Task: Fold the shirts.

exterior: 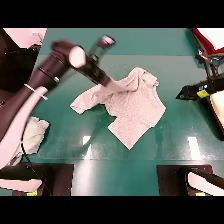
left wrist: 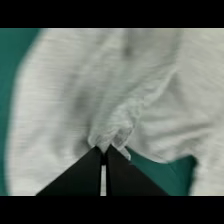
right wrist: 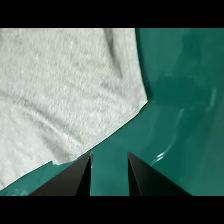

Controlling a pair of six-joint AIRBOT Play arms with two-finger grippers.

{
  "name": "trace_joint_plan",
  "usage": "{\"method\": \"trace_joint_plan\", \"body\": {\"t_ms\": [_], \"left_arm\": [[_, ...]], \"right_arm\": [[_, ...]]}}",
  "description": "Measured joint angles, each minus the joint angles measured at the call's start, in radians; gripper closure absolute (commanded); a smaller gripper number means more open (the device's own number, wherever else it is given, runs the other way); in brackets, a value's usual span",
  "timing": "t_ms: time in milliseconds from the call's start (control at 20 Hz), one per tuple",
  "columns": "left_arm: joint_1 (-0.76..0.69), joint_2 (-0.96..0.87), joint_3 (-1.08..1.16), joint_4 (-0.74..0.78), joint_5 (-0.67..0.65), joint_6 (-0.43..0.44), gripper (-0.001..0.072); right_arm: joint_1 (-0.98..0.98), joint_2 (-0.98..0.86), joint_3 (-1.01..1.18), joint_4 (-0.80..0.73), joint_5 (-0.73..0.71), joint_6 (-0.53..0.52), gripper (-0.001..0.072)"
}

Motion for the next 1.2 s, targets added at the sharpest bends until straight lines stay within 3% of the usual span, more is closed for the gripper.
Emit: {"method": "trace_joint_plan", "body": {"t_ms": [250, 450, 500, 550, 600, 850, 1200], "left_arm": [[0.251, -0.013, 0.055, 0.03, 0.08, -0.024, 0.068], [0.363, -0.027, 0.064, 0.015, 0.094, -0.031, 0.0679], [0.376, -0.028, 0.065, 0.012, 0.094, -0.031, 0.0679], [0.387, -0.03, 0.066, 0.007, 0.094, -0.032, 0.0679], [0.394, -0.03, 0.066, -0.002, 0.094, -0.032, 0.0679], [0.409, -0.033, 0.066, -0.056, 0.093, -0.032, 0.0679], [0.412, -0.033, 0.066, -0.084, 0.077, -0.031, 0.0679]], "right_arm": [[-0.047, 0.017, -0.117, 0.087, -0.032, -0.014, 0.0444], [-0.056, 0.02, -0.145, 0.119, -0.06, -0.018, 0.0442], [-0.056, 0.019, -0.148, 0.122, -0.071, -0.018, 0.0394], [-0.057, 0.014, -0.15, 0.128, -0.084, -0.018, 0.0233], [-0.057, 0.006, -0.152, 0.132, -0.097, -0.019, 0.0193], [-0.056, -0.101, -0.111, 0.23, -0.185, -0.037, 0.0197], [0.014, -0.378, 0.167, 0.306, -0.304, -0.058, 0.0199]]}}
